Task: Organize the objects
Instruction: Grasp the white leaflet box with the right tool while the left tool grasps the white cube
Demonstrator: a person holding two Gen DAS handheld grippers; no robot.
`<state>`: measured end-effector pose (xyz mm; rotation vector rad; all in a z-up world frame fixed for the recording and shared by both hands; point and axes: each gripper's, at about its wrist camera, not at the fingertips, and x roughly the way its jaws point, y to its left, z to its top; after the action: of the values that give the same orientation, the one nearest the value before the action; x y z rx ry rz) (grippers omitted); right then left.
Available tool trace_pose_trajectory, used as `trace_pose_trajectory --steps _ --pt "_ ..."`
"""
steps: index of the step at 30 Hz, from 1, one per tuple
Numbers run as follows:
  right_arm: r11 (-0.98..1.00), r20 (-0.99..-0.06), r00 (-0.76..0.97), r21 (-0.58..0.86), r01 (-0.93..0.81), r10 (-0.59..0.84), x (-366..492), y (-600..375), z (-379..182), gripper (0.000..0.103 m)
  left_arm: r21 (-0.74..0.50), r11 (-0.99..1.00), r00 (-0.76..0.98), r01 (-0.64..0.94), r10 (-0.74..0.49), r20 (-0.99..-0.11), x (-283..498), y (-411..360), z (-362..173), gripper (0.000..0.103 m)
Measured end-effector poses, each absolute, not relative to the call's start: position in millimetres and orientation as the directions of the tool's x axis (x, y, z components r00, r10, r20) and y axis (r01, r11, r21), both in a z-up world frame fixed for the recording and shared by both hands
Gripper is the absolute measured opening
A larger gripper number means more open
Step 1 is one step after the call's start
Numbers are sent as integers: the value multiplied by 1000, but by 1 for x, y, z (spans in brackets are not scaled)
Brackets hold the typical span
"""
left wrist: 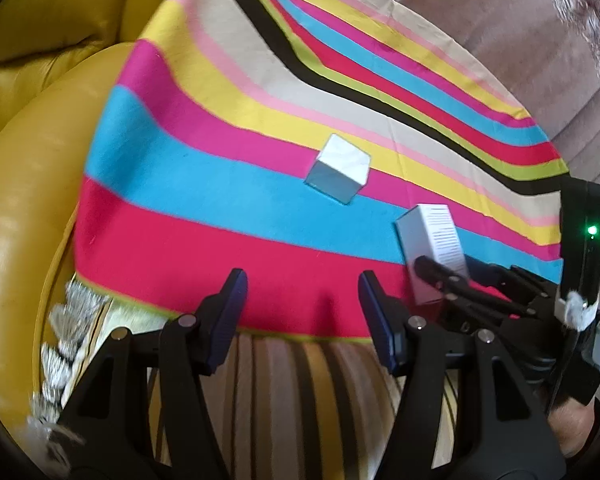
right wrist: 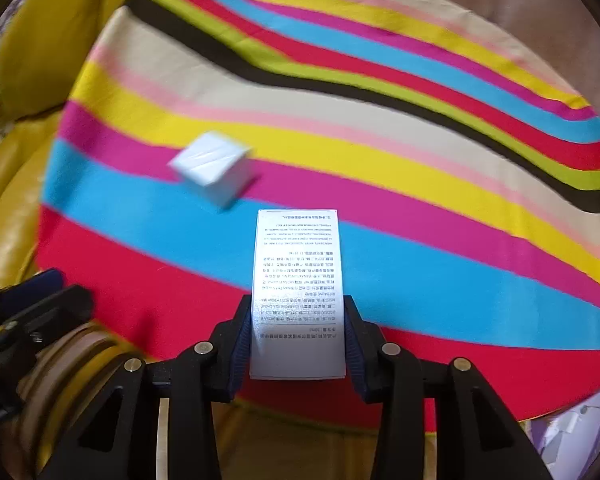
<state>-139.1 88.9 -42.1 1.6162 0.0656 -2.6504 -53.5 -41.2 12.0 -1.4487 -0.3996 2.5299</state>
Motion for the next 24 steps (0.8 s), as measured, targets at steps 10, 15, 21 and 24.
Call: trace_pose_trajectory --steps 10,15,21,24 --pt "-999 -879 -476 12 -46 11 -147 134 -45 42 -245 -961 -475 -127 275 -836 -108 -5 8 62" --pt "-998 -876 -481 22 -64 12 -151 135 -46 42 -206 -965 -481 -160 259 -837 -128 7 6 62" --pt "-997 -871 -491 19 -78 22 -160 144 -49 42 -177 -970 -456 -168 235 -859 -151 14 -7 62" --pt "-996 -873 -487 21 -81 22 -164 146 -52 42 -156 -971 -457 -181 224 -861 -155 17 -9 53"
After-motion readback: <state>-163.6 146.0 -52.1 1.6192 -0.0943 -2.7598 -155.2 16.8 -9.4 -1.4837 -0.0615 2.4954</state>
